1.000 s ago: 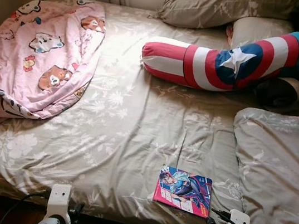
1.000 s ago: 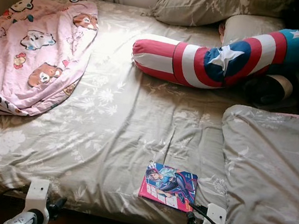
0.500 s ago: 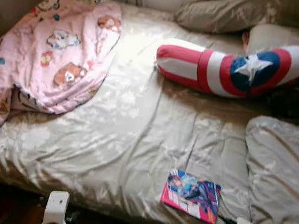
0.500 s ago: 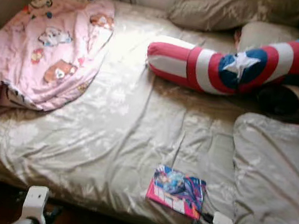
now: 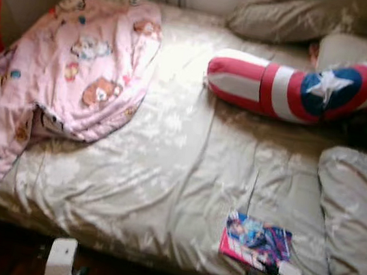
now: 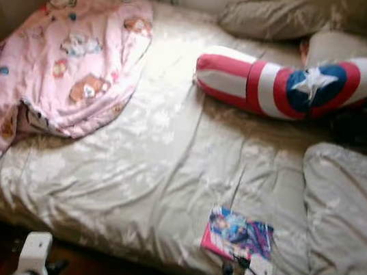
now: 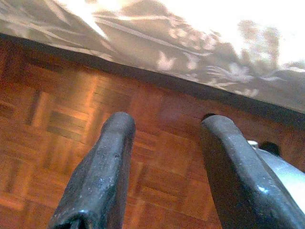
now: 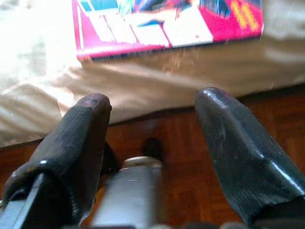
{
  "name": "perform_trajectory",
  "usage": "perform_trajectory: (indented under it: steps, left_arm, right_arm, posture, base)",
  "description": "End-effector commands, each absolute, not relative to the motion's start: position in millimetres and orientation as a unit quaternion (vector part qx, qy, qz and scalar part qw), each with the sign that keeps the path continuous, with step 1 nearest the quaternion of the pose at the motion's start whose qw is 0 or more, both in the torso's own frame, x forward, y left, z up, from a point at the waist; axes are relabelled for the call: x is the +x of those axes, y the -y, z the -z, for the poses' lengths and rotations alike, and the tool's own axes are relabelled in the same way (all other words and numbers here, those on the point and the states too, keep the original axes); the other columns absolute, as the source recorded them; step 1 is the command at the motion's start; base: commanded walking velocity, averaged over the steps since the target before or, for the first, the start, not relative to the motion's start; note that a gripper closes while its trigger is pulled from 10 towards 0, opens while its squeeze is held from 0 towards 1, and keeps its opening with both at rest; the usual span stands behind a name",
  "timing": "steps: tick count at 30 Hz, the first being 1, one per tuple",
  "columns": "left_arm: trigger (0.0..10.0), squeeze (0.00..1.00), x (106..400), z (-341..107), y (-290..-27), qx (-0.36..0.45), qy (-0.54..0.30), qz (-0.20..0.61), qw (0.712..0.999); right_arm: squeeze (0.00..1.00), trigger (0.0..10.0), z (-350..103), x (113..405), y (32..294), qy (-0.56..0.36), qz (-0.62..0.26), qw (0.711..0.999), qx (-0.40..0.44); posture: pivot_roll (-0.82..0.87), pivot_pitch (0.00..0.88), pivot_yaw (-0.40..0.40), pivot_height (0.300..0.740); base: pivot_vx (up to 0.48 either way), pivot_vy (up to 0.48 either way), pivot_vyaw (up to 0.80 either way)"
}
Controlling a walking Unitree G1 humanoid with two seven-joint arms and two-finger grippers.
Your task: Clean up the room
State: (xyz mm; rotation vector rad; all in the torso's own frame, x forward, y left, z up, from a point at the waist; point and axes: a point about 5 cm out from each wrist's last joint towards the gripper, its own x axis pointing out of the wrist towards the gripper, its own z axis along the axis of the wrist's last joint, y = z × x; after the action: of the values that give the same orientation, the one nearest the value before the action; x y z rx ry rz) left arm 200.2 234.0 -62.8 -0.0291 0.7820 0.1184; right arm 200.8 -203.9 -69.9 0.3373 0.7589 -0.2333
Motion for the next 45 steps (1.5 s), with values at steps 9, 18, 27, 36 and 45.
perform_trajectory:
  steps: [9,18,27,36,45]
  left_arm:
    - [10.0,0.0,179.3,73.6,-236.8,-0.016,-0.417,-0.056,0.907]
    - [10.0,0.0,175.7,75.3,-236.7,-0.016,-0.422,-0.053,0.905]
    - [10.0,0.0,170.8,76.7,-240.3,-0.015,-0.428,-0.059,0.902]
    - [10.0,0.0,170.4,76.7,-240.8,-0.017,-0.427,-0.061,0.902]
    - [10.0,0.0,168.9,77.1,-241.8,-0.025,-0.425,-0.072,0.902]
  right_arm:
    - [0.0,10.0,77.7,187.7,201.8,-0.393,0.116,0.897,0.165]
    - [0.0,10.0,79.3,185.2,200.2,-0.4,0.111,0.895,0.162]
    - [0.0,10.0,83.2,179.6,193.9,-0.414,0.097,0.891,0.16]
    - [0.0,10.0,82.5,181.4,193.3,-0.413,0.098,0.891,0.161]
    - [0.0,10.0,82.7,181.9,189.1,-0.414,0.086,0.892,0.163]
  posture:
    - [-0.02,0.166,0.023,0.74]
    - [-0.01,0.151,0.021,0.74]
    - [-0.01,0.148,0.02,0.74]
    - [-0.01,0.163,0.018,0.74]
    - [0.0,0.169,0.019,0.74]
  base:
    - [0.0,0.48,0.0]
    - [0.0,0.48,0.0]
    - [0.0,0.48,0.0]
    - [0.0,0.48,0.0]
    - [0.0,0.48,0.0]
